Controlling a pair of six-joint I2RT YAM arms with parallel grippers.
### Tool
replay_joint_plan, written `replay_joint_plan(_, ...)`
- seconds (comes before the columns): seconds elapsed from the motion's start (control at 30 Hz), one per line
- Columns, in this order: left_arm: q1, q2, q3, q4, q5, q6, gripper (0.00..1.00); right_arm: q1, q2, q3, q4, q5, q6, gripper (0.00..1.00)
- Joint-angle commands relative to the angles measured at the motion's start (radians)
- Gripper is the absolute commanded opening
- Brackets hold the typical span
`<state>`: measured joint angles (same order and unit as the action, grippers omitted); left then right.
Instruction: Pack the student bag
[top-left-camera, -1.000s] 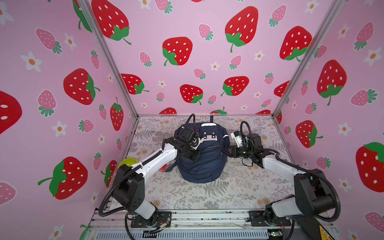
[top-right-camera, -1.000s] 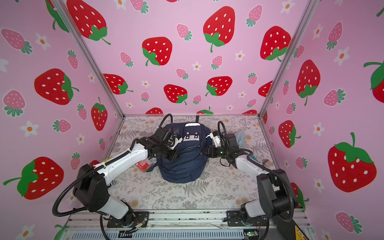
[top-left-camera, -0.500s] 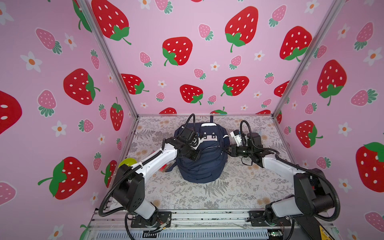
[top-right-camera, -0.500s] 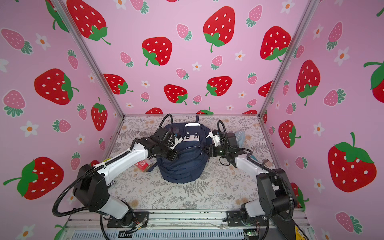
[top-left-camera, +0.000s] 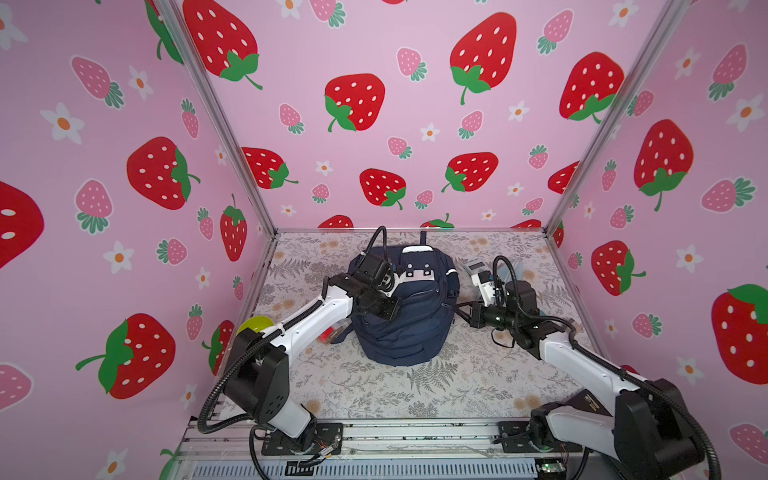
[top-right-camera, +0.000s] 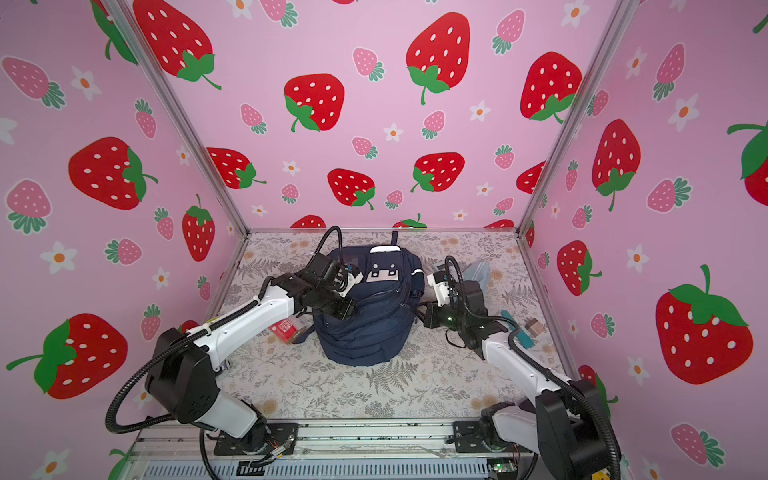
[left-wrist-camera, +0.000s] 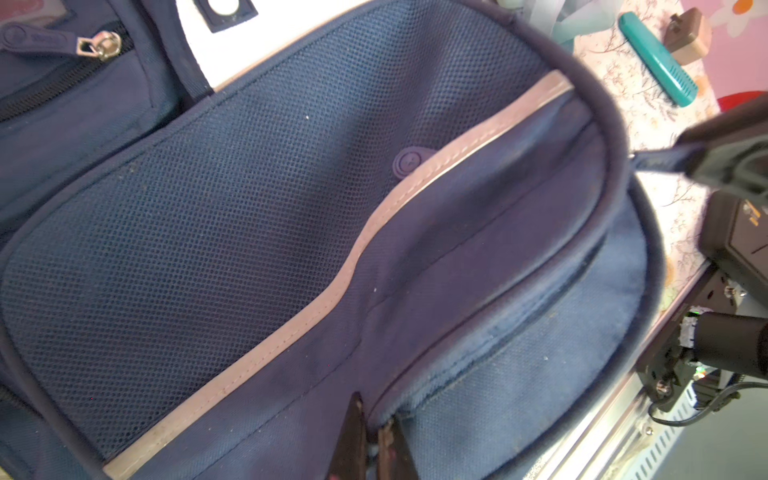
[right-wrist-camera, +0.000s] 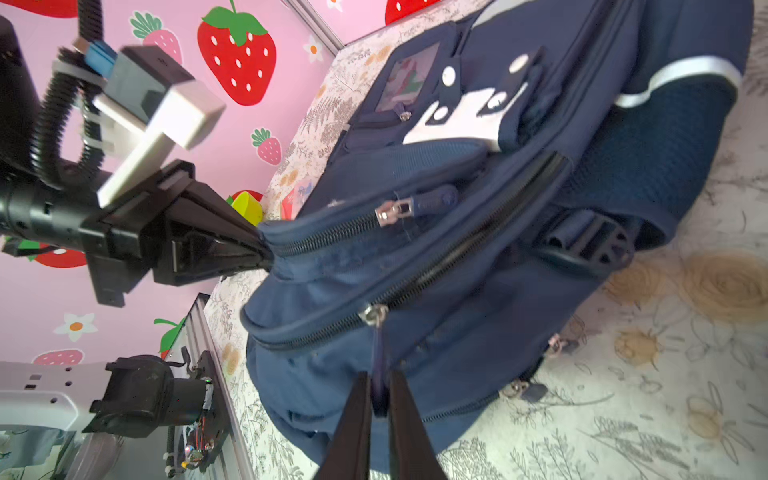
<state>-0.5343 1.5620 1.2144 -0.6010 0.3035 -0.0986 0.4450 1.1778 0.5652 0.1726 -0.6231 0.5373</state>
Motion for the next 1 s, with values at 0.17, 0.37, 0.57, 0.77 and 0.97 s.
replay_joint_plan(0.17,0.023,-0.033,-0.012,0.076,0.039,-0.079,0.00,0.142,-0.112,-0.121,0.040,0.146,0.094,0.00)
replay_joint_plan(0.37,0.030,-0.039,-0.015,0.088,0.055,-0.097,0.00,0.219,-0.113,-0.106,0.016,0.207,0.096,0.00)
replay_joint_plan(0.57,0.036,-0.028,0.015,0.114,0.110,-0.166,0.00,0.378,-0.173,-0.094,-0.010,0.397,0.049,0.00)
replay_joint_plan(0.77,-0.006,-0.001,0.085,0.152,0.144,-0.245,0.00,0.534,-0.077,-0.019,-0.004,0.542,0.047,0.00)
replay_joint_plan(0.97,-0.083,0.081,0.216,0.150,0.129,-0.269,0.00,0.658,0.097,0.092,-0.014,0.720,0.139,0.00)
